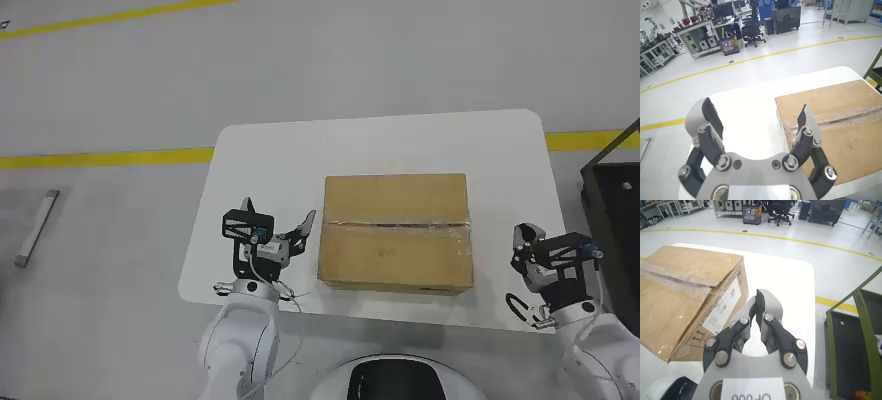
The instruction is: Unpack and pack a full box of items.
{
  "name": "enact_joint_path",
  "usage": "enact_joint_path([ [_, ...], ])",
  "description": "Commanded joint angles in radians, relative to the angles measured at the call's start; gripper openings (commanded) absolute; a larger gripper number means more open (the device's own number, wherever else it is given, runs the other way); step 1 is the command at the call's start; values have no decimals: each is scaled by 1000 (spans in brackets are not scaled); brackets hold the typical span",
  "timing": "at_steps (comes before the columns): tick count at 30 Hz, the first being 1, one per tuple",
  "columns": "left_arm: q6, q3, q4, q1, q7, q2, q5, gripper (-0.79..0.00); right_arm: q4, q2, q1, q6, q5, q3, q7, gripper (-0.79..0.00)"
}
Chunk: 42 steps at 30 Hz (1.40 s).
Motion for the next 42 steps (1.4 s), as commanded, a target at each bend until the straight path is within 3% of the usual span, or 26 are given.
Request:
enact_joint_path([
  [1,0,0,0,0,0,0,0,0,13,0,4,4,-5,-6,-7,-785],
  [14,0,0,0,0,0,0,0,0,160,-5,102,50,15,-115,-49,-785],
  [34,-1,1,0,1,3,0,0,0,252,-10,237,43,-5,-270,-36,-785],
  [42,-135,83,-35,-5,-14,4,-17,0,231,-5,216,53,18,-238,-41,-785],
])
